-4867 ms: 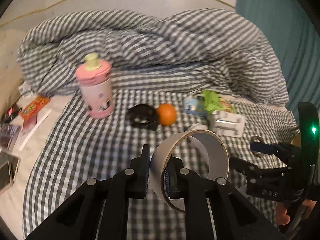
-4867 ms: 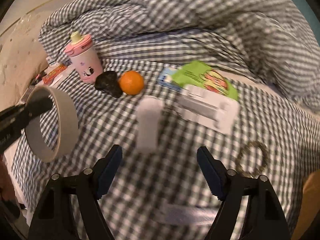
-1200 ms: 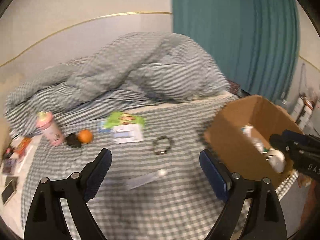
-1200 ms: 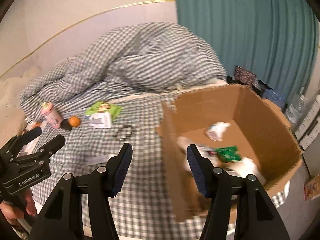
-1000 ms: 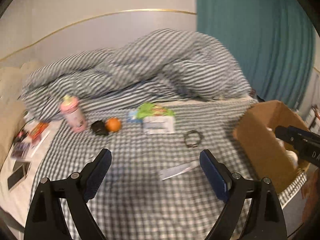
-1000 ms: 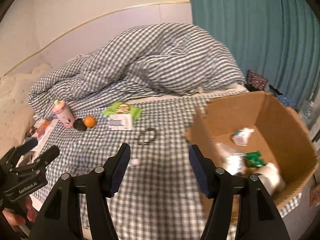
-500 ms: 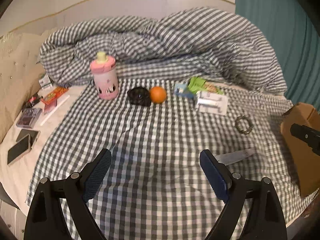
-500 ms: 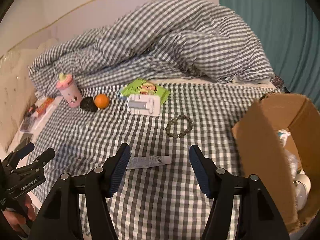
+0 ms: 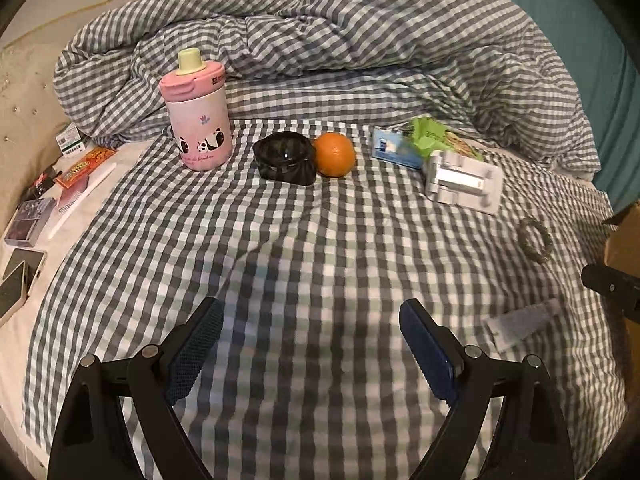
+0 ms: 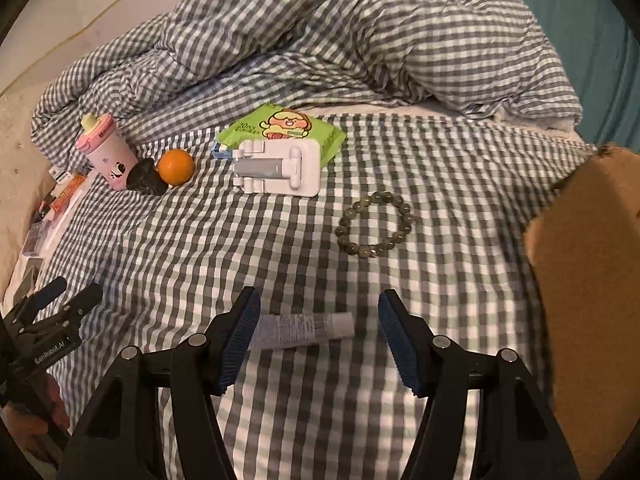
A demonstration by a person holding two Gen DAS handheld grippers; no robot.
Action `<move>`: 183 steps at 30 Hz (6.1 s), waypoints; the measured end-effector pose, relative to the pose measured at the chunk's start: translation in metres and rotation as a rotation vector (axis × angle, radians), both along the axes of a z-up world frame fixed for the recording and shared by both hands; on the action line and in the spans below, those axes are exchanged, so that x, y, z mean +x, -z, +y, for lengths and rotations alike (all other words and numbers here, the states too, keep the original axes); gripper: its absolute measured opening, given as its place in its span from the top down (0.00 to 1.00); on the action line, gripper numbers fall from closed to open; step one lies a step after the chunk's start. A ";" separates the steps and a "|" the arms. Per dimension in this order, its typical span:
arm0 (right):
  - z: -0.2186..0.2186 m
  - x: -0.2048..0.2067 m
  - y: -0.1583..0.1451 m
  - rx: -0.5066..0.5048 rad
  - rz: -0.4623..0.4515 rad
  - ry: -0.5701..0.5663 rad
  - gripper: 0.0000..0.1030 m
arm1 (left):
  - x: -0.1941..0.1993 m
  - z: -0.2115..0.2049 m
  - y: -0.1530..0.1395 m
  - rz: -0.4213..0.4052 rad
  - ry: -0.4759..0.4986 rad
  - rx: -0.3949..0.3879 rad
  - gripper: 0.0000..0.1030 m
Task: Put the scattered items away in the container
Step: 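Move the right tool to the white phone stand and close on it, then lift the white phone stand with the right tool, then grasp the black ring holder with the left tool and lift it, then carry the black ring and phone stand into the box and release both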
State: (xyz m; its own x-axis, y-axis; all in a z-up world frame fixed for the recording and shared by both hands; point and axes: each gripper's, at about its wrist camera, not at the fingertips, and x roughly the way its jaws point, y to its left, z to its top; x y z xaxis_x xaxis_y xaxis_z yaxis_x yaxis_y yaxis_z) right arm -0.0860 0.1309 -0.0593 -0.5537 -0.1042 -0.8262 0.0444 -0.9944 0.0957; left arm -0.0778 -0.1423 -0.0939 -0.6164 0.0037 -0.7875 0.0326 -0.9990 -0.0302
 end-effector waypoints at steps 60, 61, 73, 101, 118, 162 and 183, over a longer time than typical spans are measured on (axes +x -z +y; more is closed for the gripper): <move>-0.030 -0.186 0.067 -0.466 -0.077 -0.292 0.69 | -0.137 -0.043 0.041 -0.014 -0.046 -0.050 0.10; -0.037 -0.180 0.060 -0.432 -0.059 -0.313 0.70 | -0.137 -0.043 0.040 -0.010 -0.046 -0.052 0.10; -0.154 -0.131 0.059 0.168 0.031 -0.522 0.73 | -0.128 -0.064 0.038 -0.004 -0.097 -0.028 0.10; -0.079 -0.106 0.022 -0.003 0.048 -0.272 0.76 | -0.163 -0.025 0.050 0.013 0.043 -0.013 0.10; -0.059 -0.084 0.009 -0.015 0.069 -0.258 0.76 | -0.135 -0.021 0.028 0.131 0.092 0.005 0.30; 0.066 0.033 -0.026 -0.039 0.099 -0.094 0.76 | -0.113 0.074 0.045 -0.047 -0.028 0.086 0.53; 0.082 0.093 -0.089 -0.052 0.256 -0.052 0.76 | -0.012 0.138 -0.096 0.167 0.224 0.087 0.97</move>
